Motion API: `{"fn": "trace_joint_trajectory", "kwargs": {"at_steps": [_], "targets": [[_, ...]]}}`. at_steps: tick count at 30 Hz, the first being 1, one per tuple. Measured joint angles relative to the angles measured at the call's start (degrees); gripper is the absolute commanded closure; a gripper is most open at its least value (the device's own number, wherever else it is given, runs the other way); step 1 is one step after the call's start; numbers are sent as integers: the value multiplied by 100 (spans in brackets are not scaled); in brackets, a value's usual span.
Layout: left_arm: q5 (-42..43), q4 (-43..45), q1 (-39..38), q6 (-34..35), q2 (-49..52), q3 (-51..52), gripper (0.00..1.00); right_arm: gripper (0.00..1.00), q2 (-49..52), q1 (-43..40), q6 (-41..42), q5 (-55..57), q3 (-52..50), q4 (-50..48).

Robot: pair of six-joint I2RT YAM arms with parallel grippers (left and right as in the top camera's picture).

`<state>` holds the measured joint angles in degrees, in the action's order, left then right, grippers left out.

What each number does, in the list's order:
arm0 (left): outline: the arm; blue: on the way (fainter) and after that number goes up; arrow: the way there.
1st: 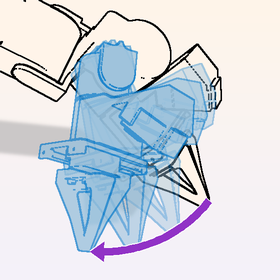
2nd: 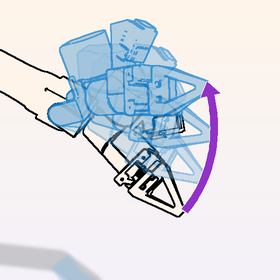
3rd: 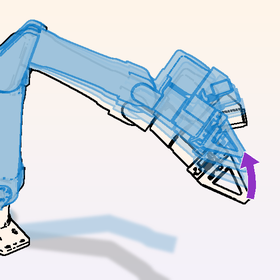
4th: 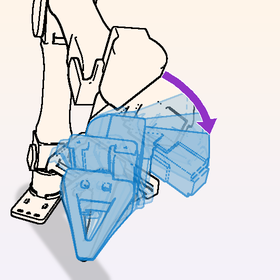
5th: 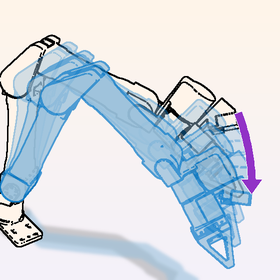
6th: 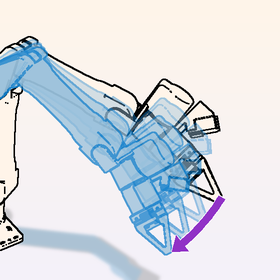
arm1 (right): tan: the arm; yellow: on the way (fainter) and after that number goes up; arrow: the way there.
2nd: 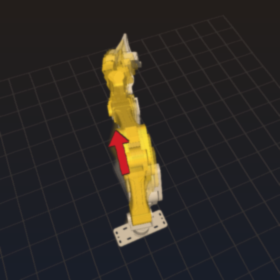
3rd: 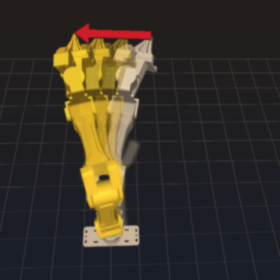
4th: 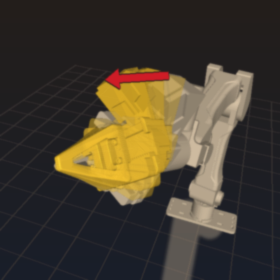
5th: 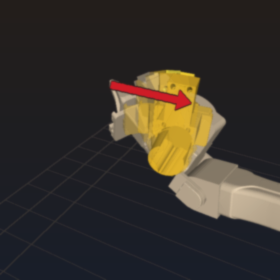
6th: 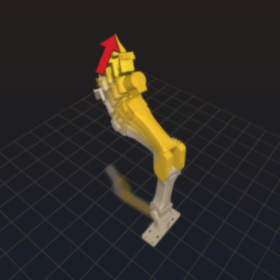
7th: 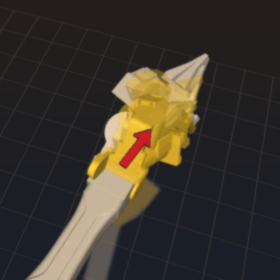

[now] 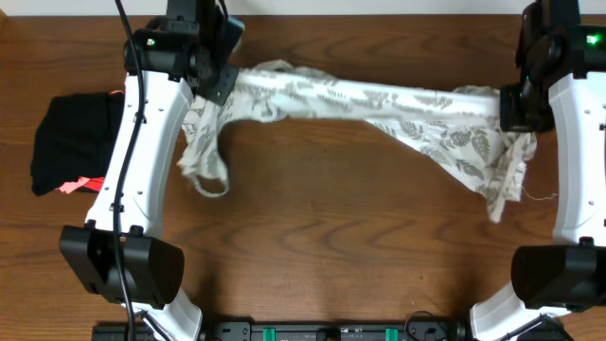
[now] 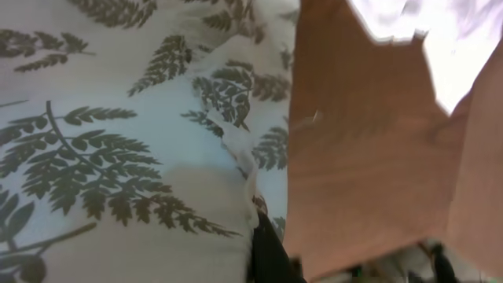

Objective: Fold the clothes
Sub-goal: 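Lower the garment flat onto the table with both grippers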

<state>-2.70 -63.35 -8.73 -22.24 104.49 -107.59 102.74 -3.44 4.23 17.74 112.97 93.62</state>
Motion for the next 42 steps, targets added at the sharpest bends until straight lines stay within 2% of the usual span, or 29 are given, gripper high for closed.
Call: {"fn": "trace_joint_trajectory", "kwargs": {"at_steps": [6, 12, 21, 29, 32, 35, 39, 42], "targets": [[92, -798, -2, 195, 0, 72, 94, 99, 0, -162, 168, -262, -2, 348], [83, -1019, 4, 361, 0, 118, 94, 99, -2, -251, 168, -684, -284, 348], [133, -1696, 22, 586, 0, 122, 90, 99, 0, -271, 168, -815, -1757, 343], [708, -2490, 74, 1038, 0, 125, 89, 98, 0, -306, 256, -949, -2599, 275], [793, -2771, 76, 1276, 0, 122, 88, 95, 0, -306, 293, -1038, -2721, 251], [839, -2879, 76, 1445, 0, 125, 79, 85, 0, -306, 323, -1078, -2745, 251], [852, -2887, 85, 1556, 0, 125, 67, 78, 0, -306, 343, -1102, -2750, 247], [855, -2889, 87, 1626, 0, 125, 65, 73, 0, -306, 343, -1108, -2752, 243]]}}
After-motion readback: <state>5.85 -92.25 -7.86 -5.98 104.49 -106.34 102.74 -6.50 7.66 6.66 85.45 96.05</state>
